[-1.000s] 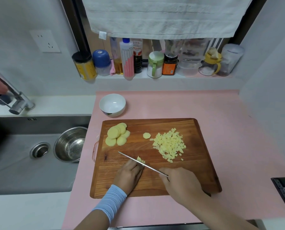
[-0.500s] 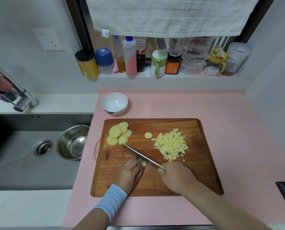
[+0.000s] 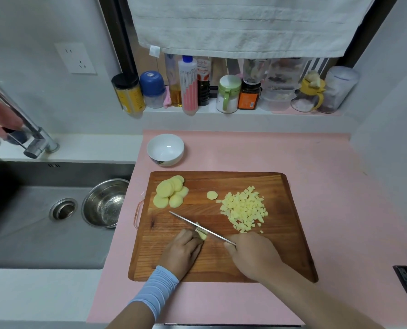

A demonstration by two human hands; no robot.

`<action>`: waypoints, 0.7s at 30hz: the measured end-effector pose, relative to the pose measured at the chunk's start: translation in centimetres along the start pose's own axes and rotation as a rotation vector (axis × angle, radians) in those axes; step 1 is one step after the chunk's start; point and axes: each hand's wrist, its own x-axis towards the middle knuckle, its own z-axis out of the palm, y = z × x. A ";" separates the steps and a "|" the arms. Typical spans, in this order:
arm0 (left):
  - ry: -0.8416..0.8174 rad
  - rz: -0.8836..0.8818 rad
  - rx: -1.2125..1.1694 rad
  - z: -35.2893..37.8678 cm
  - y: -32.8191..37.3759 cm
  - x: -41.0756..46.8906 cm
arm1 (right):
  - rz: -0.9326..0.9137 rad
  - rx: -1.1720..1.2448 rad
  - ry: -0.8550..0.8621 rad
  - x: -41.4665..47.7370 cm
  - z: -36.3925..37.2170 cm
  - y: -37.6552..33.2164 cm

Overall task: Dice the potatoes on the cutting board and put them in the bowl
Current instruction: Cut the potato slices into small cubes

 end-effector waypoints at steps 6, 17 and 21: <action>0.005 -0.002 -0.011 0.1 -0.1 -0.3 | -0.011 -0.018 0.005 -1.3 -0.3 0.1; 0.010 -0.005 -0.014 0.2 -0.2 -0.4 | 0.086 0.034 -0.105 0.1 0.3 0.8; 0.012 -0.029 -0.024 0.2 -0.2 -0.3 | 0.097 0.069 -0.121 1.6 0.9 0.2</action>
